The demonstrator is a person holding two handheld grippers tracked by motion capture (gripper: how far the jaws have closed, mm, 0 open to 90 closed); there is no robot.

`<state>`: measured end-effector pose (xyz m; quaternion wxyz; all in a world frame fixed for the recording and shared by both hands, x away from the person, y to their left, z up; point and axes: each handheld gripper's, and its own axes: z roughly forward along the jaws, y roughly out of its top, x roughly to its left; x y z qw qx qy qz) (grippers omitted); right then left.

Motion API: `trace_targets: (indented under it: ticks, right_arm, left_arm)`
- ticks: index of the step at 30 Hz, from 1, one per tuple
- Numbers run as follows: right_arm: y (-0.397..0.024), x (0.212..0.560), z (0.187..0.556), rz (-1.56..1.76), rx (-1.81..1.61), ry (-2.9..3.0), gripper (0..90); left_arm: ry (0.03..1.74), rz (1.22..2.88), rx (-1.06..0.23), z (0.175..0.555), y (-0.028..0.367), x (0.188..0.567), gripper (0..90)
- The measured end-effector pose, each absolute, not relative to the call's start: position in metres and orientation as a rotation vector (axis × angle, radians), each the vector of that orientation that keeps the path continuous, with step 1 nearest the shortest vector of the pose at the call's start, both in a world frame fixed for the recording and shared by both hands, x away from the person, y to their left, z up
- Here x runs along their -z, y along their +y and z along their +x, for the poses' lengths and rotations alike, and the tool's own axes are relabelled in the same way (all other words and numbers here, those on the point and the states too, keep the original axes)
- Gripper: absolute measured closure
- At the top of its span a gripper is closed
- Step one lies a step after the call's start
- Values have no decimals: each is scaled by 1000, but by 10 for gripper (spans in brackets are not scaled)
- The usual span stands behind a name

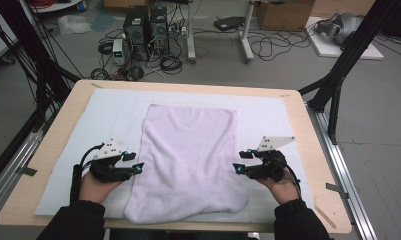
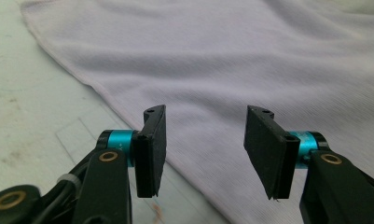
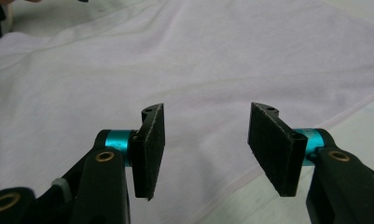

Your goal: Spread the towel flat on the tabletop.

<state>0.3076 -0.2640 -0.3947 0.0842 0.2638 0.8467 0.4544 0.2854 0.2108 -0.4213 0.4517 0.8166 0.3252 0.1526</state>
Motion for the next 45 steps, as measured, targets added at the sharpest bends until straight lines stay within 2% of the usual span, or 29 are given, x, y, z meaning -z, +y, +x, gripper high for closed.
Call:
trace_targets:
  ticks: [8, 11, 14, 16, 18, 19, 23, 28, 33, 38, 42, 45]
  right_arm:
    - [-266, 421, 266, 757, -1396, 2580, 436]
    - [-265, 424, 257, 726, -1410, 2619, 448]
    - [-261, 427, 252, 679, -1387, 2663, 502]
    - [-258, 432, 251, 652, -1359, 2708, 569]
    - [-255, 437, 253, 647, -1346, 2753, 649]
    - [-254, 438, 254, 651, -1342, 2766, 669]
    - [-251, 440, 257, 678, -1309, 2787, 853]
    - [-253, 434, 257, 666, -1333, 2758, 868]
    - [-260, 420, 275, 699, -1375, 2687, 868]
    - [-258, 414, 310, 739, -1319, 2646, 867]
    - [-261, 426, 344, 852, -1309, 2622, 868]
    - [-262, 443, 361, 951, -1306, 2640, 867]
  left_arm:
    - [750, 2066, -333, 252, 202, 428, 474]
    - [694, 2118, -287, 248, 197, 435, 517]
    - [670, 2191, -265, 249, 193, 442, 624]
    - [634, 2209, -276, 247, 190, 444, 683]
    - [632, 2206, -274, 247, 190, 444, 817]
    - [635, 2203, -266, 248, 190, 444, 851]
    - [647, 2198, -267, 248, 190, 444, 878]
    - [675, 2162, -285, 251, 193, 439, 881]
    - [733, 2097, -339, 268, 198, 430, 882]
    - [811, 2069, -405, 307, 194, 426, 882]
    - [897, 2028, -419, 336, 192, 434, 882]
    - [930, 2030, -392, 344, 194, 443, 879]
